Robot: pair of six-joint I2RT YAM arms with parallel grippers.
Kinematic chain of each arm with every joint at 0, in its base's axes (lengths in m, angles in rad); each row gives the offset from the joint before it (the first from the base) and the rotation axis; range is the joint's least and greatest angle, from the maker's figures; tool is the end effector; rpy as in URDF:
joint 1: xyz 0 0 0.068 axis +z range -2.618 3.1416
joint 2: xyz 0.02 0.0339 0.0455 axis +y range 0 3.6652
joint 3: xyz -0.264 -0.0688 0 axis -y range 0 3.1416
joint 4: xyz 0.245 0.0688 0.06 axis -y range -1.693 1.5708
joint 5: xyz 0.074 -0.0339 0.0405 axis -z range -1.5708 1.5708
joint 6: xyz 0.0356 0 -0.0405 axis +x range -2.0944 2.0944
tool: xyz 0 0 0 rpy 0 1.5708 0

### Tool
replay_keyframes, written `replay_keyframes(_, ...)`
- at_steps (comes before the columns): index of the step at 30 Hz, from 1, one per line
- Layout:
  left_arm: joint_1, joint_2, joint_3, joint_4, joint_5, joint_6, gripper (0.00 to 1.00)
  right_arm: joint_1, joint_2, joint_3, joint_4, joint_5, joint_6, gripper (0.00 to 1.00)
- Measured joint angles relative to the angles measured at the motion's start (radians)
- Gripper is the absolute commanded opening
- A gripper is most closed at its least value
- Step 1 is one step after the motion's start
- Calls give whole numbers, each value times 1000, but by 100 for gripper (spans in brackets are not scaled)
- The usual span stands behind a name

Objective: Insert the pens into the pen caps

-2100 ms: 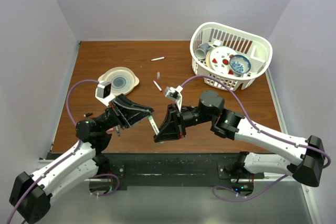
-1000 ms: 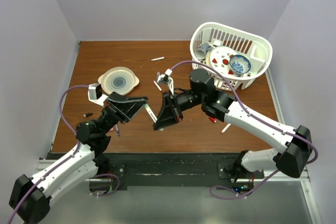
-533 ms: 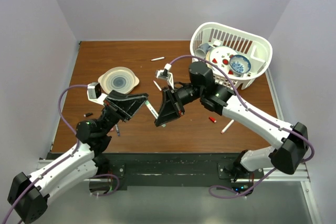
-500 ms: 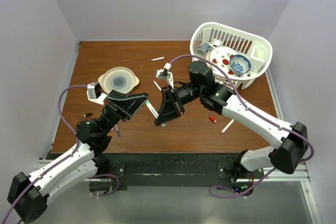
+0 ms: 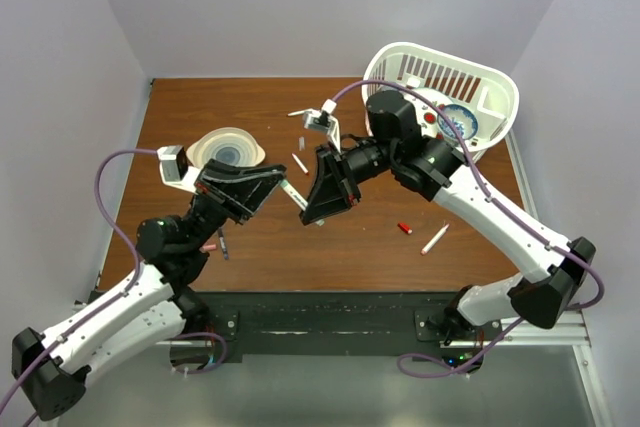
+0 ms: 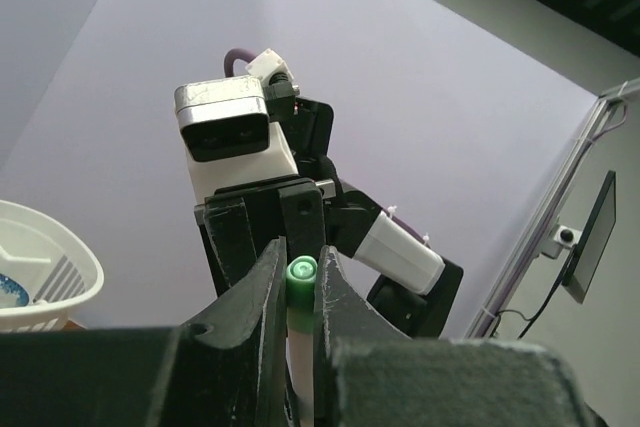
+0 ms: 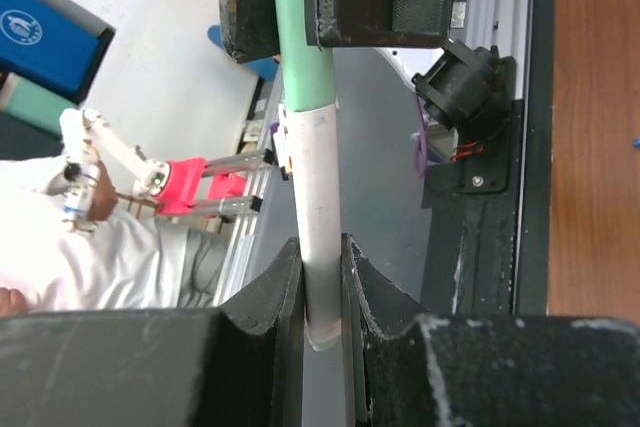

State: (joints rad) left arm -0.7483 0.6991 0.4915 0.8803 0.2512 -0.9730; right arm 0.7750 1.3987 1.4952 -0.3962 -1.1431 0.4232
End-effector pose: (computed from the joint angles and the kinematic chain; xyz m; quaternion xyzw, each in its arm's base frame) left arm 0.1075 -0.1119 0.3592 0.0639 0.4406 -0.7132 0.5414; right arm 0.1900 0.2314 0.4307 -0.4346 0.6102 0.6410 0.1668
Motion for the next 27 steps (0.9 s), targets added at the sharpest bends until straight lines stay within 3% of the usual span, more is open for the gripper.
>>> replay_keyframes(3, 37, 34, 64, -43, 74, 16, 3, -8, -16, 0, -1, 4, -16, 0)
replay_keyframes(4, 80, 52, 106, -69, 125, 16, 13, -13, -24, -5, 16, 30, -18, 0)
replay_keyframes(9, 253, 189, 353, -344, 376, 51, 35, -53, -86, -133, 192, 146, -23, 0)
replay_keyframes(12, 317, 299, 508, -553, 543, 84, 54, -64, -125, -211, 301, 241, -31, 0)
replay_keyframes(15, 366, 388, 612, -683, 620, 102, 83, -70, -175, -298, 367, 316, -32, 0)
replay_keyframes(16, 383, 408, 642, -710, 622, 105, 100, -71, -192, -333, 385, 323, -30, 0)
replay_keyframes(23, 491, 442, 721, -801, 544, 143, 100, -67, -292, -615, 450, 410, 36, 0)
replay_keyframes(27, 539, 432, 707, -916, 456, 193, 100, -66, -309, -741, 437, 570, 140, 0)
